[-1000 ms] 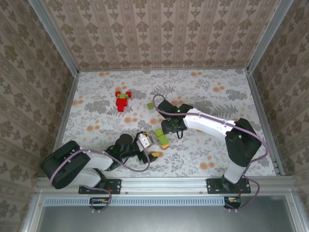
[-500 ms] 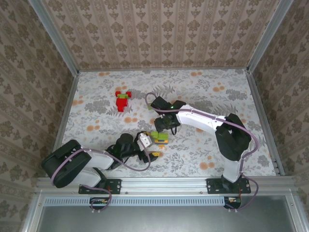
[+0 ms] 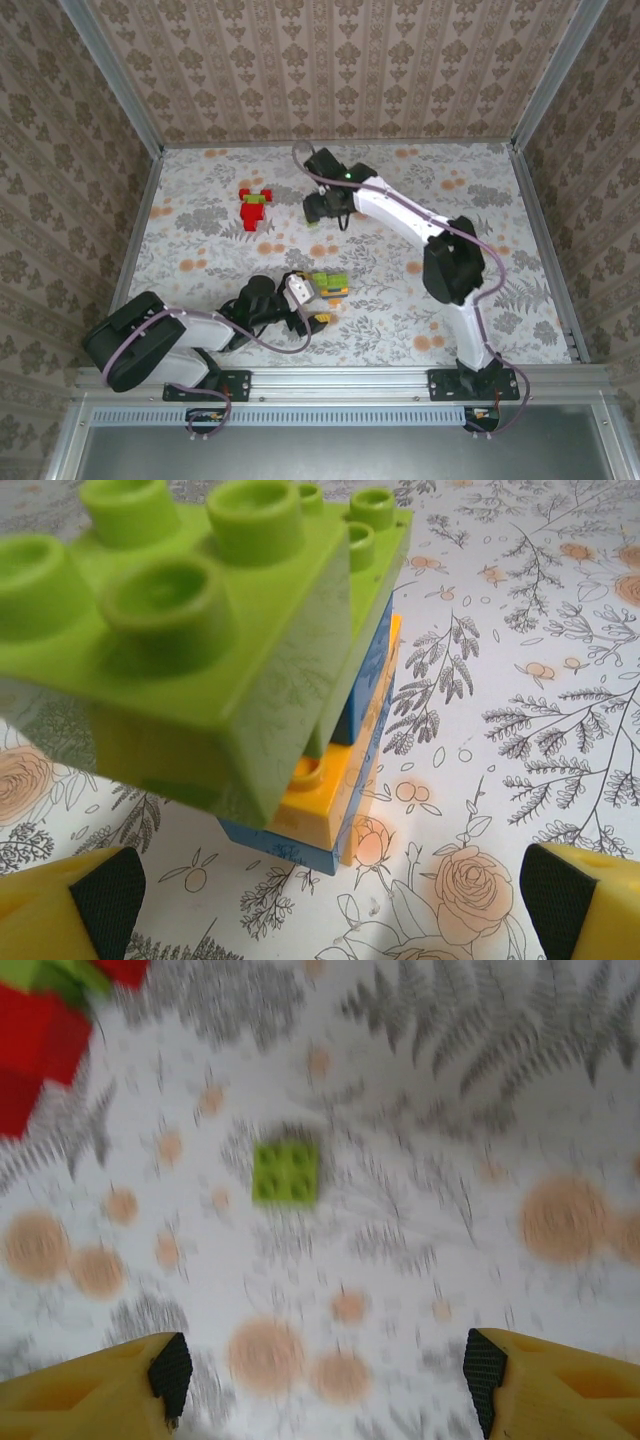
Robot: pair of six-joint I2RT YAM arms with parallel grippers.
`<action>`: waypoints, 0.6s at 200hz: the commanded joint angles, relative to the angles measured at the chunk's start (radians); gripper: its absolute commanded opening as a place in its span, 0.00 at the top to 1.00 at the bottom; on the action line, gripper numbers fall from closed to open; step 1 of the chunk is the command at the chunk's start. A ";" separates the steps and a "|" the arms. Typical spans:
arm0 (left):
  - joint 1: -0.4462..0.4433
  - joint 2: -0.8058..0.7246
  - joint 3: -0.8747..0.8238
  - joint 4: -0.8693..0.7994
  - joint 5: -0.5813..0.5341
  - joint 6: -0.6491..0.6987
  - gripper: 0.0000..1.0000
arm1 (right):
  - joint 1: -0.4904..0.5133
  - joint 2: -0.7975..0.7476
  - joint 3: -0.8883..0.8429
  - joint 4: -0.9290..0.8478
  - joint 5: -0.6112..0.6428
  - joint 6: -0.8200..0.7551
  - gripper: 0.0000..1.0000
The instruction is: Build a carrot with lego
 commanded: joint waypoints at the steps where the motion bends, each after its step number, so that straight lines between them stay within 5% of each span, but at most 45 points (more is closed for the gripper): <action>1: 0.008 -0.032 0.012 -0.021 -0.007 -0.022 0.00 | -0.030 0.171 0.197 -0.145 -0.101 -0.049 0.24; 41: 0.017 -0.028 0.022 -0.034 0.000 -0.027 0.00 | -0.045 0.380 0.467 -0.226 -0.176 -0.064 0.23; 120: 0.031 -0.008 0.037 -0.037 0.018 -0.027 0.00 | -0.053 0.467 0.511 -0.171 -0.237 -0.063 0.26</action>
